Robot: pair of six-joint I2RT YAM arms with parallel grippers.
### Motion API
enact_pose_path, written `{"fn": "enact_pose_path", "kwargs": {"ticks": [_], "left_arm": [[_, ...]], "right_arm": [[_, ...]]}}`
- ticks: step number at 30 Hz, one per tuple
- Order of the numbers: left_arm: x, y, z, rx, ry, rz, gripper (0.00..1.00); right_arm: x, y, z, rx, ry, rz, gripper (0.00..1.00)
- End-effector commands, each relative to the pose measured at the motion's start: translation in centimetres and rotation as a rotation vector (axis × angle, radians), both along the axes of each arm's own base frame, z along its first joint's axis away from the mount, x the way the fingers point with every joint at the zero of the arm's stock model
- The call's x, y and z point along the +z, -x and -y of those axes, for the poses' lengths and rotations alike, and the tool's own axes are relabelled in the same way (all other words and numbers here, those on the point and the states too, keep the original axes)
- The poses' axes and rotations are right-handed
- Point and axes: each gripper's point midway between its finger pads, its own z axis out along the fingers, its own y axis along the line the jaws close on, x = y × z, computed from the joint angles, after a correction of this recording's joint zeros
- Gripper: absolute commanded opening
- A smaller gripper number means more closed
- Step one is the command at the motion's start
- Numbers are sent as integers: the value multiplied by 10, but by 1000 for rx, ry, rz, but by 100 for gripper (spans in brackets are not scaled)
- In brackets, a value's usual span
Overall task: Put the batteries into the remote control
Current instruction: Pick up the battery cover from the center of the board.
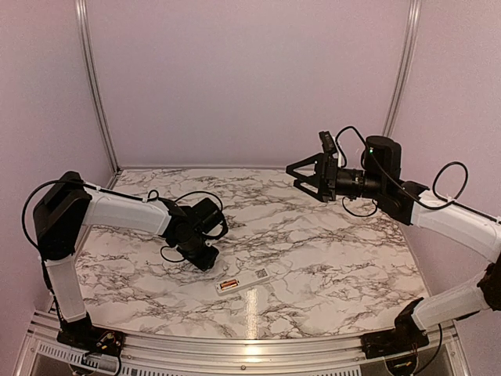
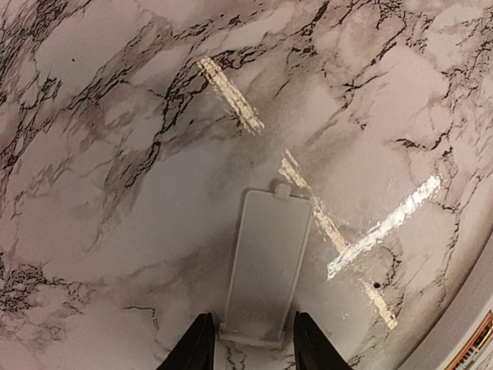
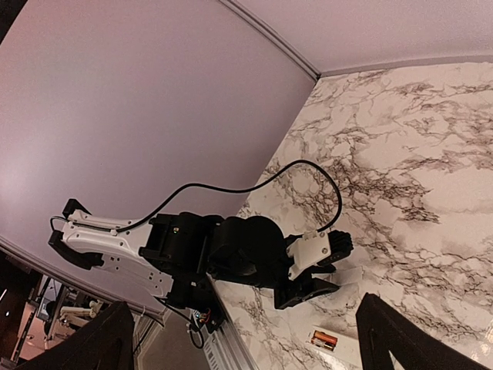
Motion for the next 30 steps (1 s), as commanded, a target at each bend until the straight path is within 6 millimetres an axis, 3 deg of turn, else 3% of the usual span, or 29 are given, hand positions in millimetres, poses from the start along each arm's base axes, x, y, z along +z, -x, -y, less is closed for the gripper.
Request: {"fn": "enact_pose_path", "kwargs": {"ticks": [1, 15, 24, 30], "left_arm": [[-27, 32, -27, -30, -112, -142, 37], [-35, 39, -31, -72, -134, -181, 36], [-37, 39, -32, -87, -144, -186, 29], [-28, 34, -29, -84, -125, -160, 23]], "right_arm": [[7, -2, 2, -1, -18, 14, 99], [6, -2, 3, -4, -16, 12, 99], [5, -3, 3, -6, -15, 12, 99], [2, -4, 2, -6, -12, 5, 99]]}}
